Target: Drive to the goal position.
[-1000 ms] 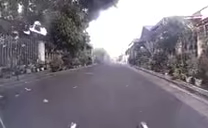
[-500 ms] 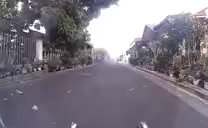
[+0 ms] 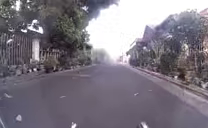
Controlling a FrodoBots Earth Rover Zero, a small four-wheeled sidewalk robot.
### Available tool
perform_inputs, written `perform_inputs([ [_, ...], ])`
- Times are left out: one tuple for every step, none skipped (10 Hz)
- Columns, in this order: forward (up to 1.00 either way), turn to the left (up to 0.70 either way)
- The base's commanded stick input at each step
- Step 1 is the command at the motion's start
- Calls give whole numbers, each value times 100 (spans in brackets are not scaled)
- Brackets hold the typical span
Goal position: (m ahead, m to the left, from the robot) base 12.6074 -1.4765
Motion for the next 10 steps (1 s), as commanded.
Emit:
perform_inputs([
  [70,0],
  [70,0],
  [70,0],
  [70,0],
  [70,0],
  [70,0],
  [70,0],
  [70,0],
  [70,0],
  [70,0],
])
